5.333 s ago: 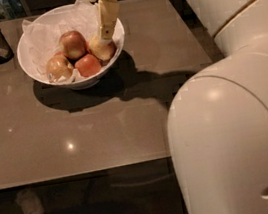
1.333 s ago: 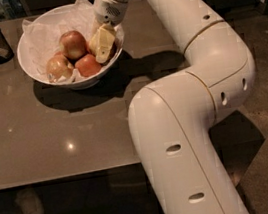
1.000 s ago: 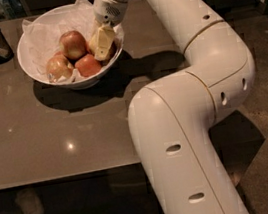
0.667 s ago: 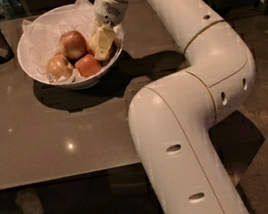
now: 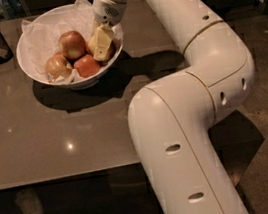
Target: Pick apple from white bowl
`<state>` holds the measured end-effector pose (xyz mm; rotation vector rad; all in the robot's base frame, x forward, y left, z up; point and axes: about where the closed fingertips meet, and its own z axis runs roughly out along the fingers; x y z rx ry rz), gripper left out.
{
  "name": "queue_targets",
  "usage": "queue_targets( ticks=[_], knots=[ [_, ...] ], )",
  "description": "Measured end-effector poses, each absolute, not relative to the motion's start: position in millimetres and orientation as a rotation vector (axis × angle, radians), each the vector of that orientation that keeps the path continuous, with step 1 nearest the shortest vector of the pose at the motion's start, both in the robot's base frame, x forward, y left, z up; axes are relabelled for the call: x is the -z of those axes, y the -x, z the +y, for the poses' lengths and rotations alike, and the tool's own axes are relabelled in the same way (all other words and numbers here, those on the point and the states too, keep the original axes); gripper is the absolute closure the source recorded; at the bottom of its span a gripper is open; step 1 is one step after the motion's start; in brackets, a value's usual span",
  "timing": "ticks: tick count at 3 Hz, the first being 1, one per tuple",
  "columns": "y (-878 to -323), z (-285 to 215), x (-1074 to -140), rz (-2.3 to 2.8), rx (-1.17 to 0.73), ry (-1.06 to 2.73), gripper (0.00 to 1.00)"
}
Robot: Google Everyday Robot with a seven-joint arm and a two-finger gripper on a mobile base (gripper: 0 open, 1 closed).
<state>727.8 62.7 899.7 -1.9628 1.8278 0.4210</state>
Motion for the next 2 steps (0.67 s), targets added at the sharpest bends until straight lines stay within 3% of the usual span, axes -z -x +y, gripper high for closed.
queue_targets(
  ticks=[2],
  knots=[
    [-727.6, 64.7, -927.1, 1.820, -0.350, 1.929, 1.00]
  ],
)
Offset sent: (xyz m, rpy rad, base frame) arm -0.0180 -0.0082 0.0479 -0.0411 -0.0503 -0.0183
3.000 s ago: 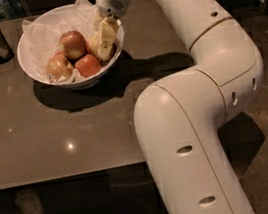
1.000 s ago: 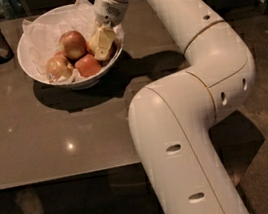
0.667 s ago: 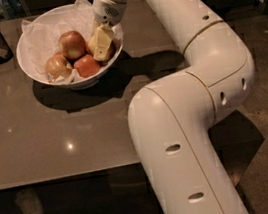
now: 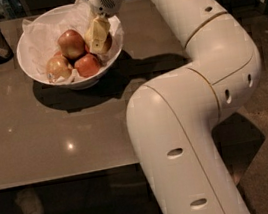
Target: Pick apple from white bowl
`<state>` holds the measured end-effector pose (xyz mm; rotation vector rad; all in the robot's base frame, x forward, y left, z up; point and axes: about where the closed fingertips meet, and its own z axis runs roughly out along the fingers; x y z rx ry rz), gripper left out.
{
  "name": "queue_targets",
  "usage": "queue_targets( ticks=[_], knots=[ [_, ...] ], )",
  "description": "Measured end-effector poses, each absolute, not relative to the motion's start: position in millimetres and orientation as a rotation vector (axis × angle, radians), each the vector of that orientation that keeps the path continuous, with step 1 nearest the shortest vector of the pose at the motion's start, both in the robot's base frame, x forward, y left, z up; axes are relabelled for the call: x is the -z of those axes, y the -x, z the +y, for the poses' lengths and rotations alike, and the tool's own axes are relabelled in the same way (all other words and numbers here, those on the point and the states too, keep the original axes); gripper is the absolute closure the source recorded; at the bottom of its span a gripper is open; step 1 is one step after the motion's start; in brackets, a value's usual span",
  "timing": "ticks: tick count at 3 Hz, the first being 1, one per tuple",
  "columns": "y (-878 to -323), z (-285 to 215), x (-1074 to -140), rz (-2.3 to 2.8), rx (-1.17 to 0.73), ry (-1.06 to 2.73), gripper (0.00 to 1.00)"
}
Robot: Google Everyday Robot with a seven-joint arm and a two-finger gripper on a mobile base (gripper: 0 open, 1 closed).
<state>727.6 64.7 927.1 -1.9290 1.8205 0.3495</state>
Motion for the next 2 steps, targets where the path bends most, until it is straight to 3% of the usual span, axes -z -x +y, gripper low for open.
queue_targets(
  ticks=[2],
  knots=[
    [-718.4, 60.2, -950.6, 1.771, -0.357, 1.914, 1.00]
  ],
)
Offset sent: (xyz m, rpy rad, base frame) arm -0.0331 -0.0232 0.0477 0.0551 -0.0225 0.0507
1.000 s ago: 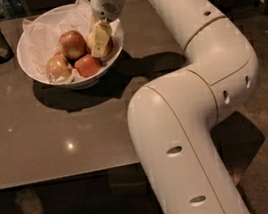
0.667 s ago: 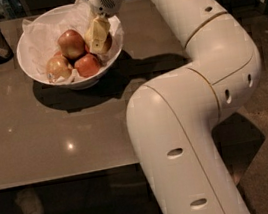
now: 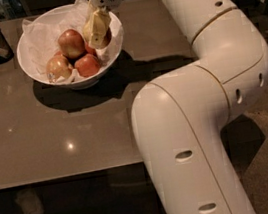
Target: Pick apple from white bowl
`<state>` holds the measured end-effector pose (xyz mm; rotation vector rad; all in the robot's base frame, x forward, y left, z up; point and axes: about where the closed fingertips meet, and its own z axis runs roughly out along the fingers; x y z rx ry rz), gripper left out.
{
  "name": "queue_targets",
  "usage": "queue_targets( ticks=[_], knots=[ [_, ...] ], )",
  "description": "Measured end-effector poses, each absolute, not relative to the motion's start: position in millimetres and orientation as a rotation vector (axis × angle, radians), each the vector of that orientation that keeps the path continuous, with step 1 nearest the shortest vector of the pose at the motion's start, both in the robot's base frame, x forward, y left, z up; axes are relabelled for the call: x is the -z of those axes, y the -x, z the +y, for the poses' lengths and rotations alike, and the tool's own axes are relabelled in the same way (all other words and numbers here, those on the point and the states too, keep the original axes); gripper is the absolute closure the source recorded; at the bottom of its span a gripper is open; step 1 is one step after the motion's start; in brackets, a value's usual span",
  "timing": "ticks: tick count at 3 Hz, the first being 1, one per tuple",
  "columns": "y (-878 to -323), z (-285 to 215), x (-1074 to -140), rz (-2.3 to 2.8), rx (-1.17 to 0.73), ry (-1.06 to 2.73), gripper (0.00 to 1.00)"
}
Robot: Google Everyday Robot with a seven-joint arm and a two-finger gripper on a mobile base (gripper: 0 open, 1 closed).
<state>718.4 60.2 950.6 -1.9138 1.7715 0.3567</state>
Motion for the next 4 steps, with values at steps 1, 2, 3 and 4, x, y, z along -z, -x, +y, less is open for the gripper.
queue_targets(
  ticks=[1, 2, 3, 4],
  knots=[
    [-709.5, 53.5, -970.3, 1.736, -0.341, 1.909, 1.00],
    [-696.6, 50.7, -986.9, 1.711, -0.341, 1.911, 1.00],
    [-679.2, 56.8, -1001.7, 1.659, -0.378, 1.924, 1.00],
    [-659.2, 68.4, -1008.2, 1.582, -0.456, 1.945, 1.00]
  ],
)
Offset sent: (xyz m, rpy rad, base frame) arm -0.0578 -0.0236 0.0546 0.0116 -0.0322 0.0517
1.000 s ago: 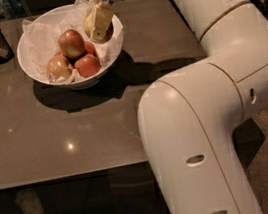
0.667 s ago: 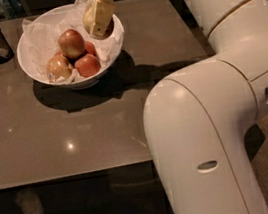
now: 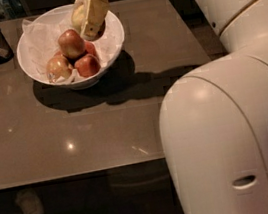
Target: Pick apple from white bowl
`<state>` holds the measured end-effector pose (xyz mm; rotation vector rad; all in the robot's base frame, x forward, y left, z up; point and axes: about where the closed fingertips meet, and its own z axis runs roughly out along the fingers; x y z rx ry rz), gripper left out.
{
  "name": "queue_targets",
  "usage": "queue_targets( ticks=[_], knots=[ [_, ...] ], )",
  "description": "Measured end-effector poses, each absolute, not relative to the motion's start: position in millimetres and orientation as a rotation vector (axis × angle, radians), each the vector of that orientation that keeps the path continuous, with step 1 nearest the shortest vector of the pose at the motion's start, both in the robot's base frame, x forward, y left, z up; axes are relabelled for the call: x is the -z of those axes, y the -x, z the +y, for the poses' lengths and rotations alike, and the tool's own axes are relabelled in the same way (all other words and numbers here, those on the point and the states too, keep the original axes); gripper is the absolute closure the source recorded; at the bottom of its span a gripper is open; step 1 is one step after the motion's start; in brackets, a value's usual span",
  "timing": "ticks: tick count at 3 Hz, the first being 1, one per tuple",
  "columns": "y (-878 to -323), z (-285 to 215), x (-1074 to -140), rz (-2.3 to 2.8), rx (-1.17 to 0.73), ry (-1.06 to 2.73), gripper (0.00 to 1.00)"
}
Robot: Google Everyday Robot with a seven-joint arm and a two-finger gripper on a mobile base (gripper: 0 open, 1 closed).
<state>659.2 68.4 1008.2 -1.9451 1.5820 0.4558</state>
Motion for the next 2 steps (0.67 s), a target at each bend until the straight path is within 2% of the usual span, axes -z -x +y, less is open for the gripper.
queue_targets(
  ticks=[2],
  knots=[
    [-608.6, 86.8, -1021.8, 1.454, -0.570, 1.935, 1.00]
  ],
)
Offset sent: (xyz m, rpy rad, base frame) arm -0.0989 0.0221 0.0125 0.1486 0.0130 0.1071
